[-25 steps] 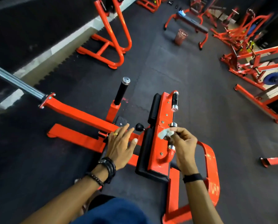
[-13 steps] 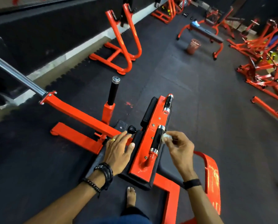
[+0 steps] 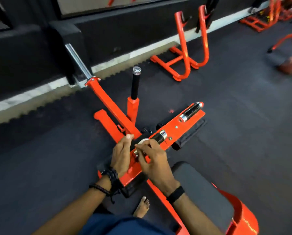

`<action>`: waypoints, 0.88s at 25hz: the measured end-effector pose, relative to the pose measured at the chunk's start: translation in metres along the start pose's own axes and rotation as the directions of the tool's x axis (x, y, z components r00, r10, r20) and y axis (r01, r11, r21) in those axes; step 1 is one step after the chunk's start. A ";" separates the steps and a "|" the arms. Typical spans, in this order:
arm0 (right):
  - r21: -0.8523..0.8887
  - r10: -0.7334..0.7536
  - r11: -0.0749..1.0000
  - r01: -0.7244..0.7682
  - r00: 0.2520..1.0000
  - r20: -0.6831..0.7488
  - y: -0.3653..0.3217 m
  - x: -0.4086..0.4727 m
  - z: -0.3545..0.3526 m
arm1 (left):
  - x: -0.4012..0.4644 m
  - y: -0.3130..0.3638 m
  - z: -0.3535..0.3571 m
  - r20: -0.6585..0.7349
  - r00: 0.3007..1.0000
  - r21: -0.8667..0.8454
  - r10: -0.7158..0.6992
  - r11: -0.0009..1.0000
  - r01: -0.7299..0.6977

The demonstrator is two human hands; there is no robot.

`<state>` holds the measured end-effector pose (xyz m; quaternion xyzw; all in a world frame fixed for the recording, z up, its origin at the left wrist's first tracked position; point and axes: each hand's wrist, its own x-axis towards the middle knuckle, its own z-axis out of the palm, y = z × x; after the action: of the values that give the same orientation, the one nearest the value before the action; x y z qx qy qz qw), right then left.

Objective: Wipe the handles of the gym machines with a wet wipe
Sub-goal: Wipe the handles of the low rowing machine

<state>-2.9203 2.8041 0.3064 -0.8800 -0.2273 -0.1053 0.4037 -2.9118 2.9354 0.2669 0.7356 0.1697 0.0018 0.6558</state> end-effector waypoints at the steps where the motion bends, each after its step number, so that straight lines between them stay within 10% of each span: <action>1: -0.011 -0.018 1.000 0.018 1.000 0.001 0.008 0.004 -0.003 | -0.003 0.005 0.002 -0.023 1.000 -0.026 -0.007 1.000 0.007; 8: -0.096 0.105 0.988 -0.122 0.981 -0.164 0.035 0.025 -0.015 | -0.005 0.011 0.017 -0.055 0.996 0.001 -0.069 0.998 0.070; 14: -0.017 -0.098 0.995 0.099 0.995 0.022 0.012 -0.015 0.003 | -0.002 0.003 0.011 0.035 0.989 -0.050 -0.145 0.988 0.147; 22: 0.154 0.162 0.980 -0.124 0.949 -0.269 0.037 0.007 -0.010 | 0.001 -0.004 0.011 0.041 0.994 0.099 -0.098 0.991 0.094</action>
<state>-2.8964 2.7774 0.2913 -0.8409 -0.1100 -0.1834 0.4971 -2.9090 2.9253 0.2609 0.7575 0.1897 -0.0549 0.6223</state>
